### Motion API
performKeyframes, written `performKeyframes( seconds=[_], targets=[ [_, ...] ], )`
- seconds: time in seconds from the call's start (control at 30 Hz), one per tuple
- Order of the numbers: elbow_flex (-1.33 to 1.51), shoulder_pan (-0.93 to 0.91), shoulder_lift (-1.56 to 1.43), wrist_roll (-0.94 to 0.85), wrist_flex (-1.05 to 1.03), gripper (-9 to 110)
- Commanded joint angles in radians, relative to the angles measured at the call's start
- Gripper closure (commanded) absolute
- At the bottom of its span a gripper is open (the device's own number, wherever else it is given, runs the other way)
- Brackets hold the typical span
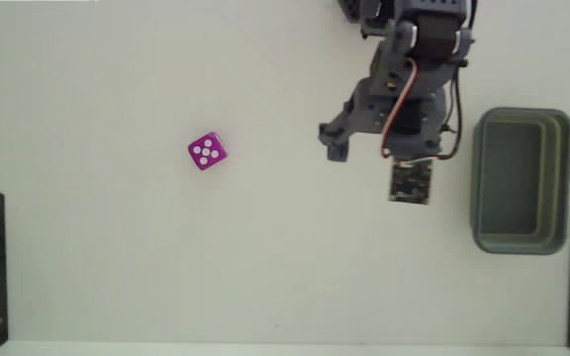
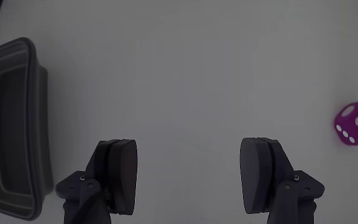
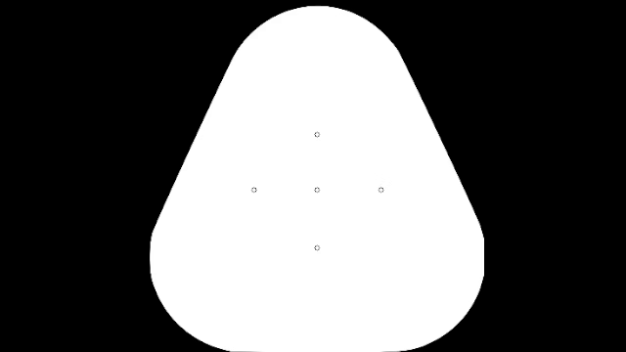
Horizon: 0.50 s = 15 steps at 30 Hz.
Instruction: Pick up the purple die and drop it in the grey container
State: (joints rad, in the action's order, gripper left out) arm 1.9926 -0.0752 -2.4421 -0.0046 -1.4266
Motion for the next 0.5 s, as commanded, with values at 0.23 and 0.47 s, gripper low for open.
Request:
performKeyframes(
  seconds=[0.23,0.47],
  targets=[
    [0.007,-0.098,-0.038,0.005,-0.004,-9],
    [0.007,-0.158,-0.038,0.005,-0.004,-9]
  ],
)
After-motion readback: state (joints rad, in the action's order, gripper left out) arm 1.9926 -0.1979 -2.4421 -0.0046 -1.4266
